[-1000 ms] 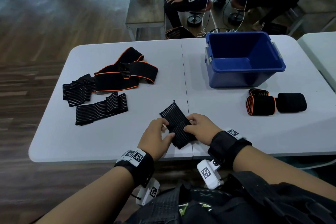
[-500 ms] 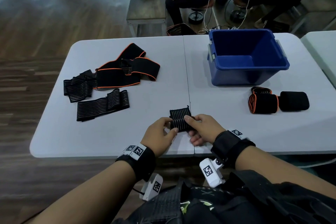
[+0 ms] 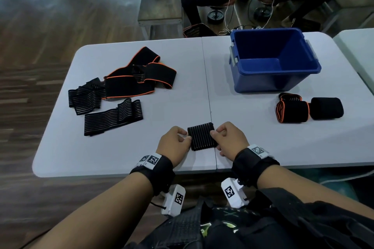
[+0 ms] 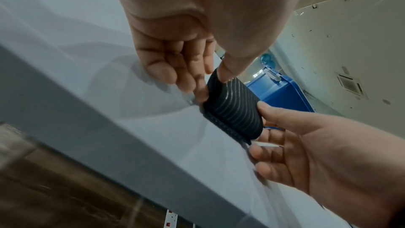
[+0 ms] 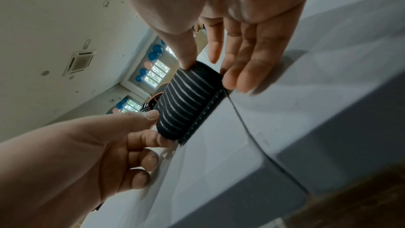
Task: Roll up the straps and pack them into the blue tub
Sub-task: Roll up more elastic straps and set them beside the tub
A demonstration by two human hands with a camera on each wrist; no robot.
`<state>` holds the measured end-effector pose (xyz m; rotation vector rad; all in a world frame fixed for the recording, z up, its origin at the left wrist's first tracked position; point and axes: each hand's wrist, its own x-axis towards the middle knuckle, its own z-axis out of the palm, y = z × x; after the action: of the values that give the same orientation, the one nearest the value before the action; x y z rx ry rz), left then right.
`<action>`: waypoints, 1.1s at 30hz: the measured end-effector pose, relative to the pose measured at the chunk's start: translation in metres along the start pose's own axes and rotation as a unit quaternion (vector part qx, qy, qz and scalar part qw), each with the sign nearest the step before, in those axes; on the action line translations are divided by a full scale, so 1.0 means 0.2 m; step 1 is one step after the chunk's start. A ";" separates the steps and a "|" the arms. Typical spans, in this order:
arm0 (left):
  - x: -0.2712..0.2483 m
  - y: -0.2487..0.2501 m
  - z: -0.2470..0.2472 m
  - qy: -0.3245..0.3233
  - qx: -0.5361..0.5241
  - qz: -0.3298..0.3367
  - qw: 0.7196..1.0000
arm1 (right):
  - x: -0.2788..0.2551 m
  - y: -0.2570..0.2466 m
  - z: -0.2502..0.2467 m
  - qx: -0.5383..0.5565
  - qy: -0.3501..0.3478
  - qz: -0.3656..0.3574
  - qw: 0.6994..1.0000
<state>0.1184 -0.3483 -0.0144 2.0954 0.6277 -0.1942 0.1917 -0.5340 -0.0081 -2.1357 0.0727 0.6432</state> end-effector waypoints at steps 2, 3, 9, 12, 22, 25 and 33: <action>0.00 0.00 0.00 0.008 -0.001 0.004 1.000 | 0.00 0.02 0.00 -0.006 0.003 -0.011 1.000; 0.01 0.01 0.01 0.008 -0.003 0.006 1.000 | 0.01 0.02 0.00 -0.004 0.007 -0.016 1.000; 0.05 0.11 0.07 -0.003 -0.017 0.029 0.999 | 0.02 0.04 -0.07 0.025 0.062 -0.017 0.998; 0.07 0.20 0.14 -0.025 -0.031 0.046 0.998 | 0.02 0.09 -0.16 0.052 0.106 -0.005 0.993; 0.19 0.54 0.42 -0.161 0.015 0.126 0.979 | 0.00 0.22 -0.48 0.162 0.175 0.011 0.971; 0.22 0.60 0.49 -0.175 0.041 0.141 0.973 | 0.02 0.22 -0.55 0.215 0.178 0.020 0.960; 0.28 0.53 0.46 -0.150 0.038 0.138 0.978 | 0.02 0.26 -0.60 0.180 0.245 0.016 0.952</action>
<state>0.2298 -0.4513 -0.0094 2.1430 0.1494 -0.3722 0.2316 -0.6567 0.0087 -1.8907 0.4621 0.0889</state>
